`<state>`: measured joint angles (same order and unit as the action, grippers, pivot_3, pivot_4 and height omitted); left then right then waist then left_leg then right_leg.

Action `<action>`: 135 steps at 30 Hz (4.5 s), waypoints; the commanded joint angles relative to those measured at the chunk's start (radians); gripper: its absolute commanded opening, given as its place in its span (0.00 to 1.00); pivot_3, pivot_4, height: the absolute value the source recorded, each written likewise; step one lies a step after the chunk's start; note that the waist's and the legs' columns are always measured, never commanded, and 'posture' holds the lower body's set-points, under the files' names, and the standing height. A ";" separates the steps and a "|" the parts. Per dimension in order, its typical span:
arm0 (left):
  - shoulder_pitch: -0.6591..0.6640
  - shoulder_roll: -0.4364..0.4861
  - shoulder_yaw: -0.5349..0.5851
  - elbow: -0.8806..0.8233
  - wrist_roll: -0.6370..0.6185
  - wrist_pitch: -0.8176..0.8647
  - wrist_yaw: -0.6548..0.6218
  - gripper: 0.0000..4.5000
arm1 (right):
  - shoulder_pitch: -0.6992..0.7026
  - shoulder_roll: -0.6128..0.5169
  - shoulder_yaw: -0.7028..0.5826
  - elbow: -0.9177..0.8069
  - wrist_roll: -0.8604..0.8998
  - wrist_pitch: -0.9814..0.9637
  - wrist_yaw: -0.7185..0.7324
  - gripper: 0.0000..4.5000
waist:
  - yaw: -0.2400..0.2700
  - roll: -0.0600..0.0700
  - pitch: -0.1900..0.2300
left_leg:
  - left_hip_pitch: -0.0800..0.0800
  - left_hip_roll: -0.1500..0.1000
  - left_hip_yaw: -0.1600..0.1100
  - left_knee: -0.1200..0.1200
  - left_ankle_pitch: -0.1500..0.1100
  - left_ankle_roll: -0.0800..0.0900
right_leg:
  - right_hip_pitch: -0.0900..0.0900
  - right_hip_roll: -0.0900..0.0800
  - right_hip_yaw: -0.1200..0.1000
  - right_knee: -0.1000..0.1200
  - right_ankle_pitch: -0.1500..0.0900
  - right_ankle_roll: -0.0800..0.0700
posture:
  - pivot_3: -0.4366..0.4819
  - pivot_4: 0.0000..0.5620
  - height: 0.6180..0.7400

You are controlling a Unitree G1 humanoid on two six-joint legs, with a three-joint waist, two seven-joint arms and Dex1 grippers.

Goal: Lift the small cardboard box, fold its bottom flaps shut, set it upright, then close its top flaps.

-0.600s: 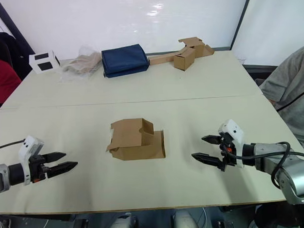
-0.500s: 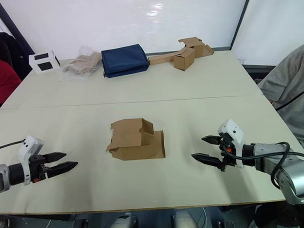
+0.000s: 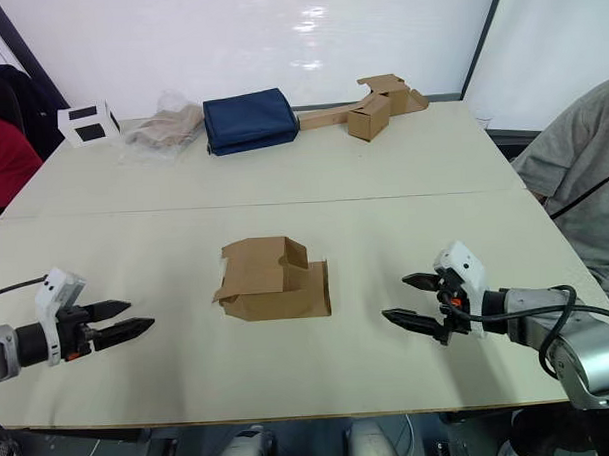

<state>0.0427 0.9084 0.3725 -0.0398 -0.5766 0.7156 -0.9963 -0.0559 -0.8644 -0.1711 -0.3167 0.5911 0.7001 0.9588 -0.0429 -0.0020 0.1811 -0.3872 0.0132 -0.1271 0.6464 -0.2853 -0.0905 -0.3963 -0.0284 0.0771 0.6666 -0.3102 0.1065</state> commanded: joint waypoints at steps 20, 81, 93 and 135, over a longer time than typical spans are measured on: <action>-0.425 -0.066 -0.153 0.261 -0.288 0.519 -0.162 1.00 | -0.145 0.021 0.011 -0.299 0.228 0.192 -0.091 1.00 | 0.001 0.000 0.000 | 0.000 0.000 -0.001 0.001 0.000 0.000 | 0.001 0.000 -0.001 0.001 0.000 0.000 | 0.48 0.27 1.00; -1.155 -0.326 -0.203 0.477 -0.113 0.204 -0.289 0.00 | -0.610 0.598 0.048 0.036 0.020 -0.220 -0.747 0.01 | -0.018 0.000 -0.001 | -0.003 -0.001 -0.001 0.001 0.005 -0.008 | -0.005 0.001 -0.001 0.005 0.000 0.000 | 0.48 0.27 1.00; -1.127 -0.323 -0.219 0.414 -0.119 0.198 -0.302 0.00 | -0.631 0.669 0.137 -0.026 0.052 -0.169 -0.661 0.01 | -0.030 0.001 -0.001 | -0.004 -0.001 -0.002 0.001 0.005 -0.009 | -0.006 0.001 -0.001 0.006 0.000 0.000 | 0.48 0.27 1.00; -1.082 -0.284 -0.275 0.380 -0.107 0.179 -0.369 0.00 | -0.528 0.512 0.105 -0.170 0.136 -0.007 -0.517 0.01 | -0.027 0.001 -0.001 | -0.004 -0.001 -0.002 0.001 0.003 -0.005 | -0.007 0.001 -0.001 0.006 0.000 0.000 | 0.48 0.27 1.00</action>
<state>-1.0090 0.6161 0.0906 0.3525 -0.6793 0.9102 -1.3623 -0.5837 -0.3372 -0.0256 -0.4382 0.6971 0.6893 0.4316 -0.0697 -0.0014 0.1805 -0.3912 0.0124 -0.1290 0.6472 -0.2826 -0.0951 -0.4029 -0.0276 0.0763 0.6728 -0.3102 0.1065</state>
